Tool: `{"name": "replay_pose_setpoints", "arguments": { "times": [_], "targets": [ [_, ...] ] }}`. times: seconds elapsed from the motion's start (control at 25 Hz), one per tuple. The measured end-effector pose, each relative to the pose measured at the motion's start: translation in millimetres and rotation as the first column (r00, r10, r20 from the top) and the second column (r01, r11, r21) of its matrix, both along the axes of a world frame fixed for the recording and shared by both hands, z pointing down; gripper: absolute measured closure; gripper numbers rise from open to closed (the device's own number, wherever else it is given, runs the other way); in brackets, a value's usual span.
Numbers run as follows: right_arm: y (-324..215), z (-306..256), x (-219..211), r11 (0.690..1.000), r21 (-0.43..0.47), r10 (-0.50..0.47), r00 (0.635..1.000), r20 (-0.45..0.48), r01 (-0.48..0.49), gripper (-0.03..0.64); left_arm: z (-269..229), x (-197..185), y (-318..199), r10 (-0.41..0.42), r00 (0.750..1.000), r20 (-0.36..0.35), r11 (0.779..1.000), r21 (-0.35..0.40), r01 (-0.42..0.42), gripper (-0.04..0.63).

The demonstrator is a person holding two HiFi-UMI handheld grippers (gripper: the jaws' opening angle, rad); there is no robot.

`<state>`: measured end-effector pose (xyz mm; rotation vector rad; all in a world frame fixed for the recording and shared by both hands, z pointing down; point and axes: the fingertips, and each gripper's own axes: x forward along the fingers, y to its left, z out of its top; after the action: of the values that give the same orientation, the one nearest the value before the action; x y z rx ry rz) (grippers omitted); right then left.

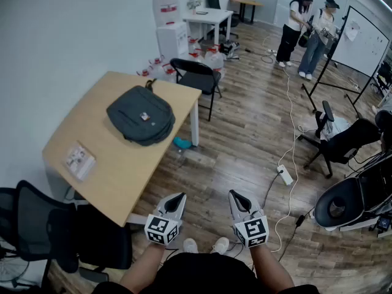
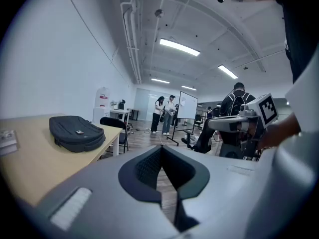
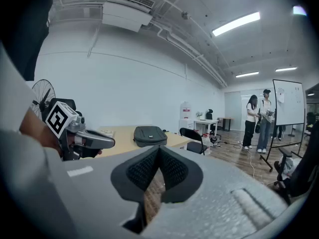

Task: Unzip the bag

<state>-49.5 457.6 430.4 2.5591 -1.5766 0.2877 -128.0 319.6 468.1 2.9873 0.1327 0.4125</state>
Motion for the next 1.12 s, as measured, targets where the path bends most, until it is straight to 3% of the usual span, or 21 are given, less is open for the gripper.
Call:
{"name": "replay_pose_setpoints", "arguments": {
  "times": [0.56,0.92,1.12],
  "targets": [
    [-34.3,-2.2,-14.9,0.999,0.032,0.004,1.0,-0.009,-0.004,0.615,-6.9,-14.2,-31.7,0.008,1.0,-0.03,1.0,0.03,-0.007,0.577],
    [-75.5,5.9,-26.9,0.996,0.067,-0.062,0.998,0.03,0.06,0.614,9.1,-43.3,-82.8,-0.076,0.997,0.011,0.996,0.042,0.076,0.577],
    [-106.5,17.5,-14.5,0.99,0.056,-0.135,0.99,0.049,0.132,0.614,19.9,-35.1,-106.0,-0.123,0.992,0.038,0.992,0.044,0.122,0.577]
  ]
}}
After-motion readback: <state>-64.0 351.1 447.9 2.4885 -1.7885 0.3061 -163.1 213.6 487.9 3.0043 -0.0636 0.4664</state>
